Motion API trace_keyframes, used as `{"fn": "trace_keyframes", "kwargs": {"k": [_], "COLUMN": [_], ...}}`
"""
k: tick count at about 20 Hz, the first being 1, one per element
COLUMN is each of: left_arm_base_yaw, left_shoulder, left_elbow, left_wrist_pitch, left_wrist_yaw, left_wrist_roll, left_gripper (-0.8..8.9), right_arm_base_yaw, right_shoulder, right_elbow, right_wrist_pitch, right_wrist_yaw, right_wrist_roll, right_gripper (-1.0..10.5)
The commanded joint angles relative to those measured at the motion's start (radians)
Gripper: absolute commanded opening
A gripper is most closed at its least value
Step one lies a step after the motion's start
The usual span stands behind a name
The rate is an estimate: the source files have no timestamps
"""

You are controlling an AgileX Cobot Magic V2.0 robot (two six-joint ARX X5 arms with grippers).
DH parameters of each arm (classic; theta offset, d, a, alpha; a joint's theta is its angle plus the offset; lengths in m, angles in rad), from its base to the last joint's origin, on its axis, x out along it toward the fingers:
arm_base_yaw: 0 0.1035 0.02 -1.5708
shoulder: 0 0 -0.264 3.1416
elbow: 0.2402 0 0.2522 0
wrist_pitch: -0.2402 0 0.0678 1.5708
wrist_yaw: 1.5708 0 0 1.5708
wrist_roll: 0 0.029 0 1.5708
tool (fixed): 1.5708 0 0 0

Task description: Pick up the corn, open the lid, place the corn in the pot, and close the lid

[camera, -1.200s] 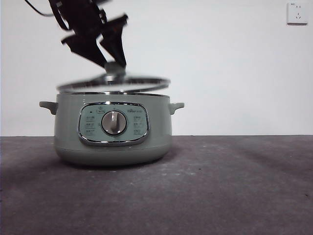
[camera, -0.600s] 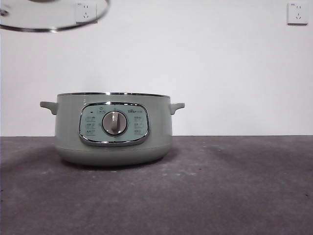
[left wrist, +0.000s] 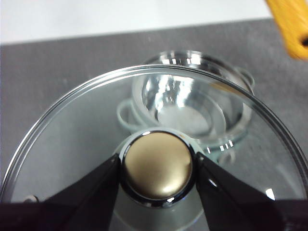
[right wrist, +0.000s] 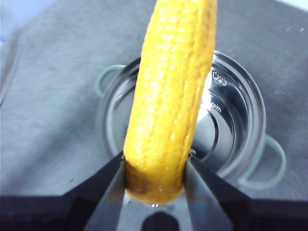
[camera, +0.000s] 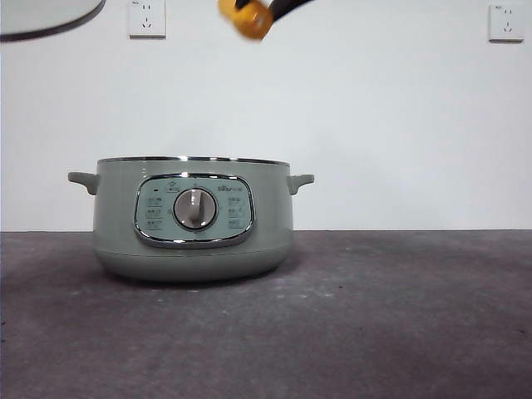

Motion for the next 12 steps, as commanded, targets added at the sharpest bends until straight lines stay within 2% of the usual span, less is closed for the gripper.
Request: {"fn": "trace_keyframes", "kwargs": {"k": [1,6,12], "left_arm_base_yaw": [0.0,0.0,-0.019], "left_shoulder": [-0.065,-0.122,-0.124], "left_elbow": [-0.003,-0.003,-0.003], "left_wrist_pitch": [0.027,-0.003,-0.008], "left_wrist_yaw": [0.015,0.015,0.018], "left_wrist_roll": [0.007,-0.001,-0.004], "left_gripper": [-0.08,-0.08,-0.08], "right_arm_base_yaw": [0.001,0.006,0.019], "right_shoulder": [0.15,0.363,0.483], "right_elbow": [0.11,0.232,0.236], "right_wrist_pitch": [-0.026,-0.021,0.023], "right_wrist_yaw": [-0.003,-0.003,-0.002], "right_wrist_roll": [-0.01,0.008,0.023], "right_gripper": [-0.1,-0.1,-0.1]}}
